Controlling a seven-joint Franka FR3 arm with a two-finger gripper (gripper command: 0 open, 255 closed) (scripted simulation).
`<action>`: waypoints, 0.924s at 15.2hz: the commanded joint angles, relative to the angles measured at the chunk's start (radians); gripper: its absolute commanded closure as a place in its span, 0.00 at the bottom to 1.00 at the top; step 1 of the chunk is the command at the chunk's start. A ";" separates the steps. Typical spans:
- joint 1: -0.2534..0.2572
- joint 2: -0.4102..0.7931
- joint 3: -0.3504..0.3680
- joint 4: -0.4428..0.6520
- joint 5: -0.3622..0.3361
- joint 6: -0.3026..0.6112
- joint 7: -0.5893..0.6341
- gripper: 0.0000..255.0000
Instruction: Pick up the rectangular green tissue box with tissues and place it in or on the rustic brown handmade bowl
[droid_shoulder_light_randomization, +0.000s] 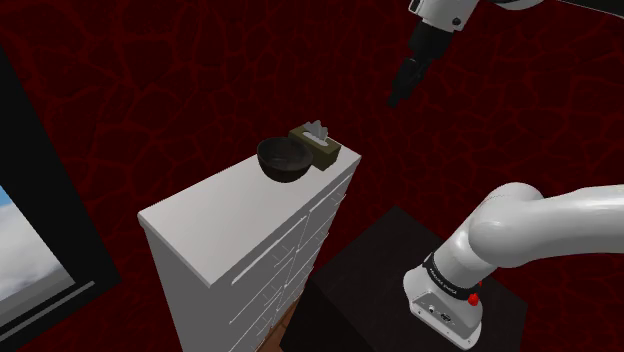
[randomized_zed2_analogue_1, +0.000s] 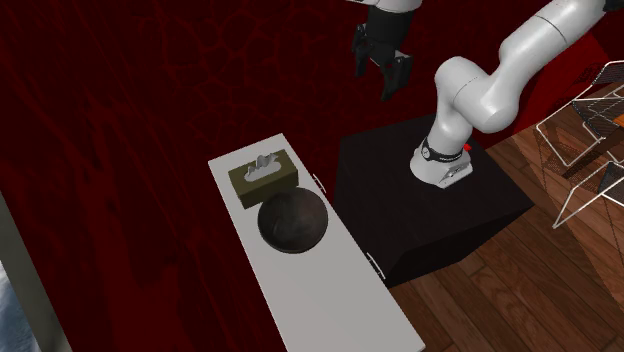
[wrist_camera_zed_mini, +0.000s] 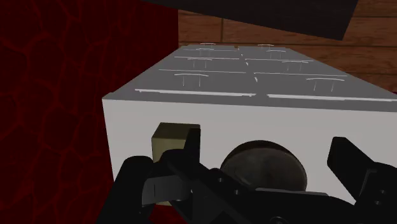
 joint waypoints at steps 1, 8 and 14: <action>0.000 0.000 0.000 0.000 0.000 0.000 0.000 0.00; -0.045 0.299 0.107 0.102 -0.105 0.100 0.133 0.00; -0.077 0.574 0.172 0.241 -0.239 0.125 0.271 0.00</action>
